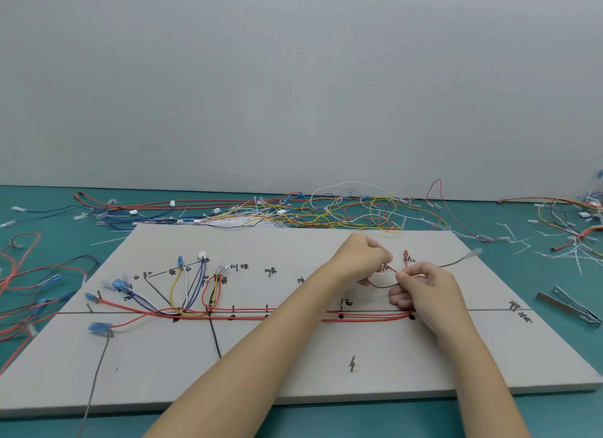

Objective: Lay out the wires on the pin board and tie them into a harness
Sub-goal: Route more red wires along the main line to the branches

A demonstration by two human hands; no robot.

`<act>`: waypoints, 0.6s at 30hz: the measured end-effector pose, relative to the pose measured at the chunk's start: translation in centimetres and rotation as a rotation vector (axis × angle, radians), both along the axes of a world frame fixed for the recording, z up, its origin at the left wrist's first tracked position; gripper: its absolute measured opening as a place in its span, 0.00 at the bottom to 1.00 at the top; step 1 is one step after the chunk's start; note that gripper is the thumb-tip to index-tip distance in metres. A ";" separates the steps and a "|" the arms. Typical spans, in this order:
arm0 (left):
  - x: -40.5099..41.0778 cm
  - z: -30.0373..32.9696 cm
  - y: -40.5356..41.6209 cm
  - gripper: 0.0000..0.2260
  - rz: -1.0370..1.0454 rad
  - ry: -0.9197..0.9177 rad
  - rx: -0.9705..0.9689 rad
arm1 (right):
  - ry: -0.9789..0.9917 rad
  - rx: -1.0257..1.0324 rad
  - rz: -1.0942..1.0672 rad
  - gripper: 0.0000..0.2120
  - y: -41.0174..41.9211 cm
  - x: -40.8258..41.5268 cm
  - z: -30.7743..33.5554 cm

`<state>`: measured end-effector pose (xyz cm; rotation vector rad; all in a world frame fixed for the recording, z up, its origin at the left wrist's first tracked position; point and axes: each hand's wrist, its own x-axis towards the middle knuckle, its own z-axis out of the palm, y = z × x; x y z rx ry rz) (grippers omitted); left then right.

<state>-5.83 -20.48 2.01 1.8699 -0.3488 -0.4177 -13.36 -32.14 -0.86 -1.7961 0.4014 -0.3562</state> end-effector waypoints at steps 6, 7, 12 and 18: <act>0.6 1.4 1.0 0.10 -0.021 -0.037 0.163 | 0.007 -0.013 -0.016 0.05 0.2 0.1 0.3; 0.6 1.6 1.1 0.10 -0.020 -0.034 0.170 | 0.006 -0.014 -0.022 0.05 0.2 0.2 0.3; 1.2 2.7 2.1 0.11 -0.053 -0.054 0.266 | 0.010 -0.026 -0.041 0.05 0.0 0.2 0.0; 0.5 1.8 1.6 0.08 -0.015 0.043 0.200 | 0.016 -0.009 -0.035 0.05 -0.1 0.4 -0.2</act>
